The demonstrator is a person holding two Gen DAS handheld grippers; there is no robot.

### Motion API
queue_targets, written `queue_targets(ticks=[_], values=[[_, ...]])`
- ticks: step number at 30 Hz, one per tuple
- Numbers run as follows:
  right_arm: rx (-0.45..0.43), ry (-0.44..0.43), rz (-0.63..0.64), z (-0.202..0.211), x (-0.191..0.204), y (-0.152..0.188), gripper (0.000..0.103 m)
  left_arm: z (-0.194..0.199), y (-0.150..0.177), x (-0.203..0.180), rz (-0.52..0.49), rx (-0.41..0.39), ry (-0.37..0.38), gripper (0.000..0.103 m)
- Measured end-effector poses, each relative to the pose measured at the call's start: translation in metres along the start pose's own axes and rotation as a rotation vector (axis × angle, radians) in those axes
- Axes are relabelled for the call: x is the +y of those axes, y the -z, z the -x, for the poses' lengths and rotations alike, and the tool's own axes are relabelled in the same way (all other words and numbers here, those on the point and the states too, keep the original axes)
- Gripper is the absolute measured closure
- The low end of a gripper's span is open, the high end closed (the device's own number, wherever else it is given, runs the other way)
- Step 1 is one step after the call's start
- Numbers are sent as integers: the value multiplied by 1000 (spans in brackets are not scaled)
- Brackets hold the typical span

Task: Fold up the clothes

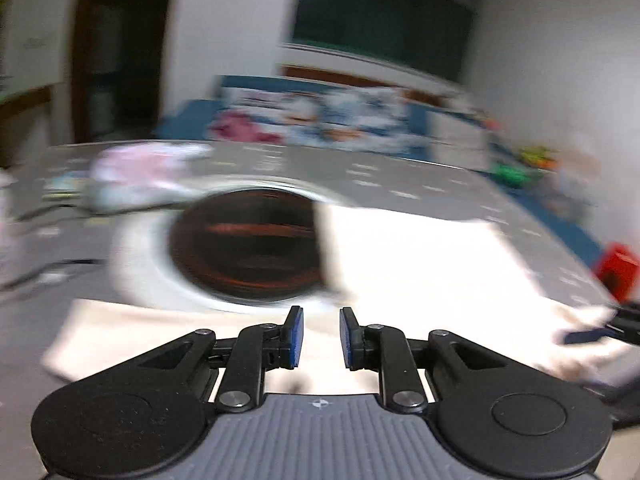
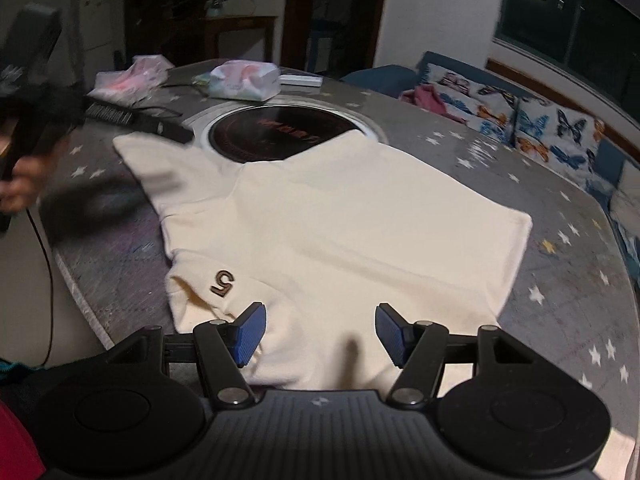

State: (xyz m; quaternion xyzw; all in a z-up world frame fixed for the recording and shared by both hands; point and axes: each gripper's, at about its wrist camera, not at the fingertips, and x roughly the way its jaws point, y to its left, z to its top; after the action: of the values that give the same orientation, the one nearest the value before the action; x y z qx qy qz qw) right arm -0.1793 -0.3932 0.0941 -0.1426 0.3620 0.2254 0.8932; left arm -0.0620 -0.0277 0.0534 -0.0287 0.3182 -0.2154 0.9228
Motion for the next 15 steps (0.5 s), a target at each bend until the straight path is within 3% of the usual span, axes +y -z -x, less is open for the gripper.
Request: queue_targets(ticks=[2, 6, 15], values=[[-3, 12, -35, 5, -7, 6, 41, -7, 10, -14, -44, 29, 57, 82], [8, 44, -103, 17, -23, 23, 41, -22, 32, -18, -74, 115, 66, 82], [14, 240, -346, 50, -87, 73, 43, -13, 22, -34, -154, 78, 64, 81]])
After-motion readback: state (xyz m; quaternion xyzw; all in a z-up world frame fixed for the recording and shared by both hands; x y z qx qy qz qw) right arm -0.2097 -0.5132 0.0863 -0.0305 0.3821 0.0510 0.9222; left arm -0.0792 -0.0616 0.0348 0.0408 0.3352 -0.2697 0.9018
